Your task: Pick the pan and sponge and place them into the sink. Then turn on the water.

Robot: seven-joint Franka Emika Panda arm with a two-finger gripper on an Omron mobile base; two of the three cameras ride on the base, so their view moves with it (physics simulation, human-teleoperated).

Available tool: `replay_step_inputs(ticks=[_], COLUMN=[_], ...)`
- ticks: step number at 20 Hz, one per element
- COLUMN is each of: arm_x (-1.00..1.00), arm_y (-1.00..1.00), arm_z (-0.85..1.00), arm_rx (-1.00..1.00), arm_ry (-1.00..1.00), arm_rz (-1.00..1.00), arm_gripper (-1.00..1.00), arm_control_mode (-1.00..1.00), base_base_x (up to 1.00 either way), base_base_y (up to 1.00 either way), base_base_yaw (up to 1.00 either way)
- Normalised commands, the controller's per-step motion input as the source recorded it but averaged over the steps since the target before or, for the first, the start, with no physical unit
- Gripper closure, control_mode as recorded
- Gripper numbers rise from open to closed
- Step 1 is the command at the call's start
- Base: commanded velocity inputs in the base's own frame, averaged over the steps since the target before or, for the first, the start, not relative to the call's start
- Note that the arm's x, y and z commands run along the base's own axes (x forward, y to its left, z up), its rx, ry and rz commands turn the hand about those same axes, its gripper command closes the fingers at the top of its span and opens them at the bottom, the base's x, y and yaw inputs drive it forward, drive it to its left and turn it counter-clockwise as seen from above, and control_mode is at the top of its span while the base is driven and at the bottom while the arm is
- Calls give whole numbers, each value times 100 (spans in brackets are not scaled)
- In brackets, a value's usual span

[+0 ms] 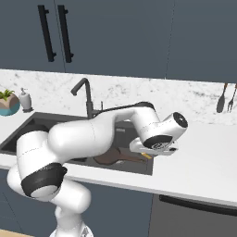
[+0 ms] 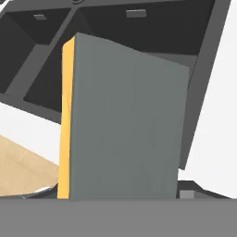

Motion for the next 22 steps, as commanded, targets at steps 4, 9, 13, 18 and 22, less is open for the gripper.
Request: replay_step_inputs(ticks=[4, 9, 13, 18, 22], arm_x=[0, 2, 10, 38, 50], arm_y=[91, 88, 91, 37, 10], arm_z=[59, 9, 0, -22, -53], arm_rx=[0, 7, 8, 12, 10], arm_ry=[-1, -3, -2, 0, 0], arm_rz=[31, 33, 20, 17, 14], arm_gripper=[100, 100, 100, 100, 100], arm_control_mode=[-100, -100, -100, -100, -100], base_base_x=[0, 0, 0, 0, 0], base_base_y=[0, 0, 0, 0, 0], base_base_yaw=[0, 0, 0, 0, 0])
